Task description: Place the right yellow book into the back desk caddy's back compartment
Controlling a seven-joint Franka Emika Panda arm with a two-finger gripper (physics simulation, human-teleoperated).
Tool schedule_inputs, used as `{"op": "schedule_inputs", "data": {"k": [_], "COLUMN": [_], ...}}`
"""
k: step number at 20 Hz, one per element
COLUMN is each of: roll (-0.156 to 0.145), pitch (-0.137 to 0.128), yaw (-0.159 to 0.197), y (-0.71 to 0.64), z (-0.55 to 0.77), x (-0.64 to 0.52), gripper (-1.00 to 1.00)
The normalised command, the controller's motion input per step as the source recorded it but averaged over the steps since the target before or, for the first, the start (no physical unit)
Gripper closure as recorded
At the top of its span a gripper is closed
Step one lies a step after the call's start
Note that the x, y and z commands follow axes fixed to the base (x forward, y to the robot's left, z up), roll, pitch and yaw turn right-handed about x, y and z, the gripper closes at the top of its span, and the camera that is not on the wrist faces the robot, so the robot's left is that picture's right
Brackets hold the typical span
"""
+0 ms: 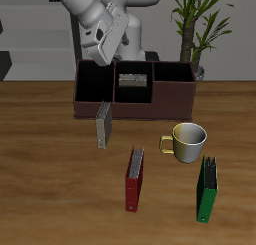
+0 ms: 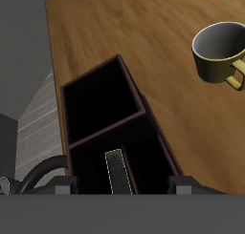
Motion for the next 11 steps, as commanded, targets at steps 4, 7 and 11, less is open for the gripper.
{"op": "schedule_inputs", "data": {"k": [4, 7, 11], "roll": [-0.027, -0.048, -0.047], "pitch": [-0.07, -0.009, -0.015], "yaw": [-0.42, -0.213, -0.21], "y": [-0.44, -0.42, -0.49], "z": [0.35, -0.06, -0.12], "x": [0.14, 0.19, 0.21], "gripper": [-1.0, -1.0, -1.0]}}
